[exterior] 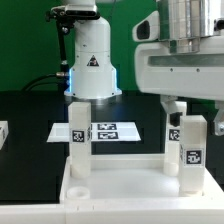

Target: Assemble desk

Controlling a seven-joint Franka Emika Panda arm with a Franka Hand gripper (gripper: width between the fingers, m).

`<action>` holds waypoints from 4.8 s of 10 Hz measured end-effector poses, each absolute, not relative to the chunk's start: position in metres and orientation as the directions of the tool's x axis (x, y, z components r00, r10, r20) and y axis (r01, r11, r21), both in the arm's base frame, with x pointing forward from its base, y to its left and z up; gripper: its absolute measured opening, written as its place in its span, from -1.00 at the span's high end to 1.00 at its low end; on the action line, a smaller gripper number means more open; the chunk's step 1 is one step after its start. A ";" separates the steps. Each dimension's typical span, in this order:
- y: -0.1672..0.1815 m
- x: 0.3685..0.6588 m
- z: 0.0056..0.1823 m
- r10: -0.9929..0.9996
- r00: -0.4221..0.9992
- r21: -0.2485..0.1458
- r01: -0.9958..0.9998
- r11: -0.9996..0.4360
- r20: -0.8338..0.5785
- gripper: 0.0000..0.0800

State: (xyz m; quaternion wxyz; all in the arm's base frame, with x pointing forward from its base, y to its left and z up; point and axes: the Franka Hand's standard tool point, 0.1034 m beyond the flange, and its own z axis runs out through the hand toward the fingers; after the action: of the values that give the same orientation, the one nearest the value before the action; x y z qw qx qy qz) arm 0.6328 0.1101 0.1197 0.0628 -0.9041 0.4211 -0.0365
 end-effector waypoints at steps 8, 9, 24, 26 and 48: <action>0.108 0.639 0.123 -0.398 0.913 -0.092 -0.391 -0.916 0.085 -0.39; 0.108 0.639 0.123 -0.481 0.873 -0.099 -0.474 -0.875 0.076 -0.04; 0.110 0.639 0.118 -0.845 0.534 -0.144 -0.835 -0.532 0.026 -0.58; 0.109 0.639 0.118 -0.741 0.670 -0.133 -0.730 -0.670 0.053 -0.62; 0.107 0.639 0.116 -0.735 0.674 -0.141 -0.722 -0.677 0.078 -0.57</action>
Offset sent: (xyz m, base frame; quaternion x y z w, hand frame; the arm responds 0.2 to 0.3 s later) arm 0.0157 0.0191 0.0032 0.0105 -0.0206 -0.4167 0.9088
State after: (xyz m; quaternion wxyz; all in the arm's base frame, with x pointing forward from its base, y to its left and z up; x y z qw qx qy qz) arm 0.6390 0.1069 0.1161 0.0493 -0.9135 0.3987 -0.0644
